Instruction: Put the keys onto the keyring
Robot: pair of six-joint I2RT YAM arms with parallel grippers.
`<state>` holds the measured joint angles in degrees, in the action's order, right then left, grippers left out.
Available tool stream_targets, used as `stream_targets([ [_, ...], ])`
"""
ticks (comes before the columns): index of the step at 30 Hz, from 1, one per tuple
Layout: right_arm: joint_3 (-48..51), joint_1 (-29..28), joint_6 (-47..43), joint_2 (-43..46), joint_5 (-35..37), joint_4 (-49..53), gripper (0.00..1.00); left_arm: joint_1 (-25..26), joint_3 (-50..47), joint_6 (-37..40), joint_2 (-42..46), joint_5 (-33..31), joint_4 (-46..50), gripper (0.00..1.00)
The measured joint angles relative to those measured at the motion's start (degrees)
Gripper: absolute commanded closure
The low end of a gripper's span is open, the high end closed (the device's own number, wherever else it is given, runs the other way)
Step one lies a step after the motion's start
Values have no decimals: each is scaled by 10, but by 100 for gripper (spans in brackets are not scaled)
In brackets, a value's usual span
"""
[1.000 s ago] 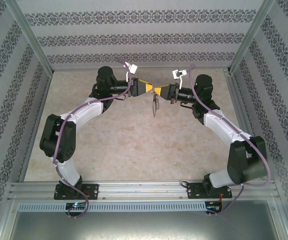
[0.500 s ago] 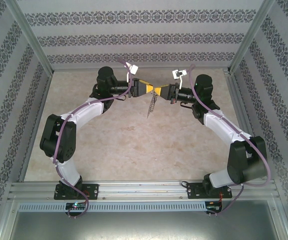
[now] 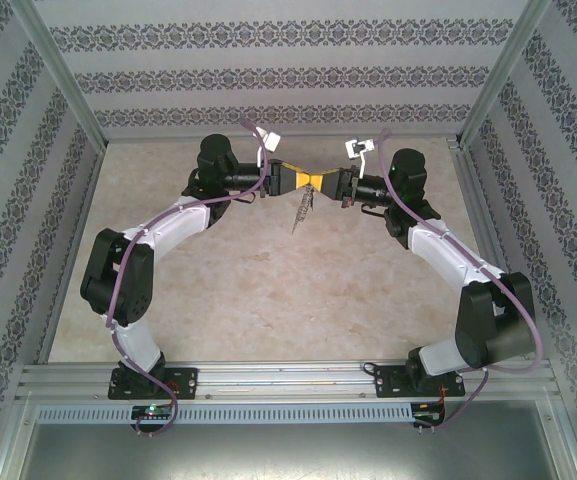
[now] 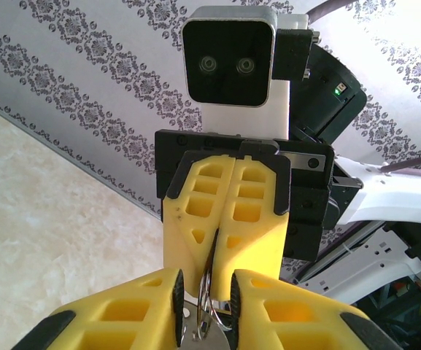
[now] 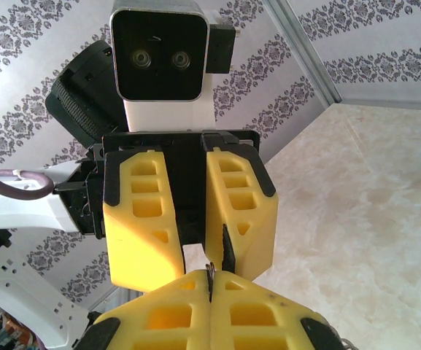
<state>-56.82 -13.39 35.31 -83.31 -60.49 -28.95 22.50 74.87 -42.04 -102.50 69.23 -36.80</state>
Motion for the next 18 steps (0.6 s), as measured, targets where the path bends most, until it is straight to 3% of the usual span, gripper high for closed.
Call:
stream_targets([
  [13, 0, 0, -4, -5, 2, 0, 100, 0, -17, 5, 0, 8, 0, 83],
  [18, 0, 0, -4, -5, 2, 0, 100, 1, -17, 7, 0, 6, -1, 94],
])
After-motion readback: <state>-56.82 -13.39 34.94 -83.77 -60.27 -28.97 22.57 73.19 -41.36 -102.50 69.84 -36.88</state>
